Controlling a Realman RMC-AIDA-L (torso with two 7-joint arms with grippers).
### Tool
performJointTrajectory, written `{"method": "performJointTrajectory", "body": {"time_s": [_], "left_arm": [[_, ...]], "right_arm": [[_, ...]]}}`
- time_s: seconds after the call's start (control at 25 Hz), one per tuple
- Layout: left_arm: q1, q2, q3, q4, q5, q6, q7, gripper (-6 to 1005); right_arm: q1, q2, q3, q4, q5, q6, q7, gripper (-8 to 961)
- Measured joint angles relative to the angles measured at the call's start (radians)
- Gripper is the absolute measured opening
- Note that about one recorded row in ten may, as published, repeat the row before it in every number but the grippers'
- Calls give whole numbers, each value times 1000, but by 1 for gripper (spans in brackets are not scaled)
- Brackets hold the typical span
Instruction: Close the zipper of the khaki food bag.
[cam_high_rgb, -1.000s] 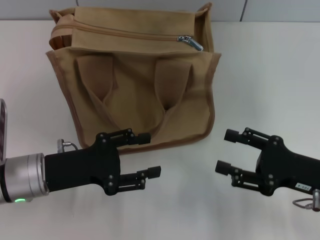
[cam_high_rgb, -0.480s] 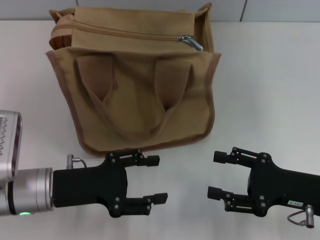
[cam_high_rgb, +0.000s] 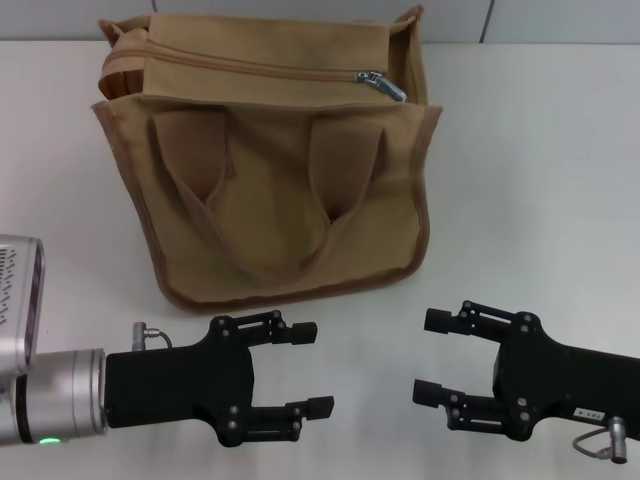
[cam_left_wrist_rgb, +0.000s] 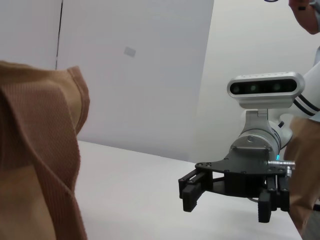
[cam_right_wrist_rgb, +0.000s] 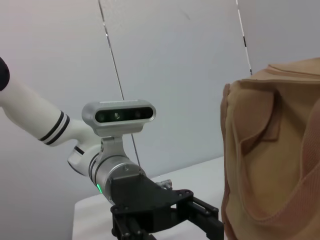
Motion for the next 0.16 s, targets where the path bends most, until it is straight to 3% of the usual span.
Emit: {"method": "performJointTrajectory", "body": {"time_s": [0.16], "left_arm": [[1,0,0,-5,0,0,0,759]], "right_arm": [[0,0,-1,6,-6,-8,0,767]]}}
